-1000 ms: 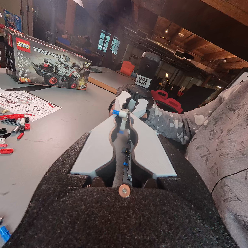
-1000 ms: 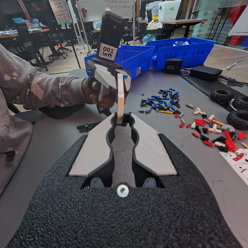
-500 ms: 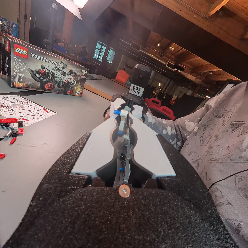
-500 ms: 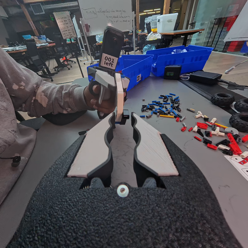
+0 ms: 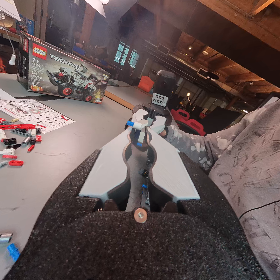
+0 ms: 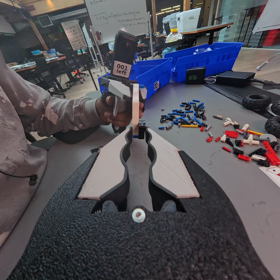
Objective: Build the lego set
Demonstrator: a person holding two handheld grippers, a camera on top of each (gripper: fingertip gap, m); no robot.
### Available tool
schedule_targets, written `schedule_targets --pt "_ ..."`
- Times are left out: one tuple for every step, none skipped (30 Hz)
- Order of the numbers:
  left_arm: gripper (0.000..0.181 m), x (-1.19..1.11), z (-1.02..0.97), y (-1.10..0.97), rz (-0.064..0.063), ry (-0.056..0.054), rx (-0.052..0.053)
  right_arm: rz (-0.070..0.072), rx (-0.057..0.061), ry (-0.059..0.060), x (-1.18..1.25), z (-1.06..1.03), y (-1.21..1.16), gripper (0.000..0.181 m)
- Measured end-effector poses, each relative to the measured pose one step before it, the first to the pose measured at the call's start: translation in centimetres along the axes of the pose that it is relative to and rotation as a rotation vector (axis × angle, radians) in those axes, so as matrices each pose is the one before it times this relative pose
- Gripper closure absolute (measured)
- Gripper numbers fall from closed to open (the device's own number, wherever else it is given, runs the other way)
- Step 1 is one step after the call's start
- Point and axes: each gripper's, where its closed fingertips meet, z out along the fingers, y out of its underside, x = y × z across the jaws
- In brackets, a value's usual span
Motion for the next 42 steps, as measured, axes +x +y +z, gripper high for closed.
schedule_targets --pt "0.167 -0.363 -0.164 0.039 0.0215 -0.0260 -0.0120 0.0110 -0.0058 0.0055 0.262 -0.117 0.156 0.166" --pt "0.165 -0.473 -0.177 0.079 0.0333 -0.0372 -0.0172 0.0145 -0.0074 0.0039 0.256 -0.140 0.190 0.166" --pt "0.162 -0.559 -0.188 0.115 0.0446 -0.0463 -0.0209 0.0149 -0.0104 0.0023 0.234 -0.152 0.217 0.166" --pt "0.159 -0.547 -0.139 0.222 0.0556 -0.0492 -0.0274 0.0108 -0.0157 0.0032 0.236 -0.128 0.285 0.166" --pt "0.156 -0.469 -0.086 0.329 0.0654 -0.0474 -0.0332 0.0082 -0.0204 0.0078 0.267 -0.105 0.350 0.166" --pt "0.153 -0.361 -0.028 0.405 0.0725 -0.0440 -0.0360 0.0098 -0.0258 0.0082 0.275 -0.065 0.434 0.166" --pt "0.151 -0.235 0.041 0.443 0.0763 -0.0398 -0.0361 0.0127 -0.0295 0.0003 0.160 -0.010 0.499 0.166" --pt "0.148 -0.051 0.098 0.448 0.0749 -0.0309 -0.0359 0.0140 -0.0240 -0.0033 0.060 0.028 0.447 0.166" --pt "0.146 0.065 0.168 0.445 0.0710 -0.0255 -0.0343 0.0195 -0.0286 -0.0082 -0.022 0.093 0.510 0.166" --pt "0.145 0.188 0.210 0.433 0.0694 -0.0202 -0.0336 0.0168 -0.0298 -0.0089 -0.058 0.137 0.534 0.166" --pt "0.145 0.319 0.242 0.434 0.0702 -0.0132 -0.0322 0.0131 -0.0290 -0.0042 -0.025 0.168 0.524 0.166" --pt "0.145 0.588 0.251 0.442 0.0749 0.0055 -0.0308 0.0136 -0.0254 -0.0003 0.033 0.166 0.451 0.166" --pt "0.146 0.544 0.261 0.357 0.0633 0.0045 -0.0251 0.0148 -0.0186 -0.0043 -0.031 0.132 0.324 0.166" --pt "0.151 0.381 0.246 0.296 0.0376 0.0003 -0.0217 0.0127 -0.0101 -0.0091 -0.099 0.072 0.191 0.166" --pt "0.159 0.452 0.214 0.220 0.0196 0.0130 -0.0162 0.0108 -0.0047 -0.0091 -0.112 0.038 0.099 0.166" --pt "0.167 0.398 0.152 0.162 0.0074 0.0163 -0.0112 0.0091 -0.0030 -0.0068 -0.066 -0.003 0.051 0.166" --pt "0.167 0.031 0.084 0.121 0.0003 -0.0003 -0.0067 0.0046 -0.0005 -0.0049 -0.044 -0.036 0.032 0.166" --pt "0.168 0.025 0.012 0.044 -0.0079 0.0067 -0.0016 0.0037 0.0078 -0.0023 0.027 -0.084 -0.109 0.166" --pt "0.168 0.012 -0.037 -0.042 -0.0184 0.0102 0.0028 0.0092 0.0135 -0.0088 -0.047 -0.112 -0.198 0.166" --pt "0.169 -0.069 -0.066 -0.102 -0.0191 0.0054 0.0079 0.0114 0.0172 -0.0092 -0.046 -0.139 -0.280 0.166" --pt "0.169 -0.112 -0.074 -0.115 -0.0155 0.0003 0.0069 0.0104 0.0204 -0.0051 0.001 -0.140 -0.338 0.166" --pt "0.169 -0.100 -0.052 -0.079 -0.0125 -0.0004 0.0051 0.0077 0.0227 -0.0021 0.017 -0.128 -0.390 0.166" --pt "0.170 -0.085 -0.048 -0.097 -0.0148 0.0007 0.0058 0.0041 0.0235 -0.0014 0.020 -0.122 -0.392 0.166" --pt "0.170 -0.085 -0.048 -0.093 -0.0200 0.0030 0.0072 0.0010 0.0222 -0.0020 -0.008 -0.127 -0.361 0.166" --pt "0.170 -0.110 -0.044 -0.050 -0.0228 0.0029 0.0048 -0.0013 0.0162 0.0002 0.018 -0.097 -0.282 0.165" --pt "0.170 -0.186 -0.046 -0.017 -0.0221 -0.0010 0.0037 -0.0089 0.0142 0.0036 0.039 -0.102 -0.255 0.165" --pt "0.170 -0.213 -0.068 -0.037 -0.0235 -0.0016 0.0064 -0.0163 0.0158 0.0043 0.001 -0.105 -0.275 0.164" --pt "0.170 -0.245 -0.068 -0.029 -0.0264 -0.0018 0.0069 -0.0169 0.0146 0.0014 -0.071 -0.106 -0.282 0.162" --pt "0.171 -0.244 -0.085 -0.077 -0.0267 -0.0016 0.0098 -0.0161 0.0123 -0.0002 -0.113 -0.075 -0.271 0.159" --pt "0.171 -0.182 -0.084 -0.143 -0.0262 0.0010 0.0139 -0.0166 0.0108 0.0051 -0.037 -0.038 -0.232 0.157" --pt "0.171 -0.120 -0.088 -0.243 -0.0271 0.0038 0.0193 -0.0168 0.0060 0.0106 0.041 0.003 -0.153 0.155" --pt "0.171 -0.041 -0.072 -0.311 -0.0286 0.0072 0.0222 -0.0143 0.0038 0.0123 0.074 0.072 -0.109 0.154" --pt "0.171 -0.017 -0.065 -0.312 -0.0274 0.0070 0.0205 -0.0123 -0.0005 0.0110 0.029 0.128 -0.044 0.152" --pt "0.171 -0.043 -0.044 -0.249 -0.0260 0.0034 0.0163 -0.0138 0.0002 0.0064 -0.075 0.171 -0.059 0.151" --pt "0.171 -0.011 -0.016 -0.240 -0.0263 0.0046 0.0165 -0.0166 0.0070 0.0057 -0.122 0.177 -0.174 0.151" --pt "0.171 0.099 0.014 -0.255 -0.0310 0.0114 0.0187 -0.0189 0.0105 0.0069 -0.141 0.168 -0.248 0.151" --pt "0.171 0.194 0.062 -0.202 -0.0385 0.0186 0.0153 -0.0229 0.0145 0.0113 -0.111 0.131 -0.366 0.152" --pt "0.171 0.228 0.090 -0.133 -0.0392 0.0191 0.0115 -0.0260 0.0184 0.0170 -0.058 0.090 -0.450 0.154" --pt "0.171 0.164 0.076 -0.117 -0.0321 0.0142 0.0110 -0.0276 0.0198 0.0267 0.103 0.008 -0.503 0.159" --pt "0.171 0.195 0.105 -0.007 -0.0230 0.0140 0.0032 -0.0251 0.0227 0.0161 0.003 -0.083 -0.561 0.160" --pt "0.171 0.228 0.167 0.147 -0.0137 0.0120 -0.0085 -0.0113 0.0155 0.0037 -0.117 -0.097 -0.467 0.161" --pt "0.171 0.079 0.197 0.246 -0.0009 -0.0031 -0.0155 -0.0043 0.0048 0.0056 -0.019 -0.058 -0.281 0.162"
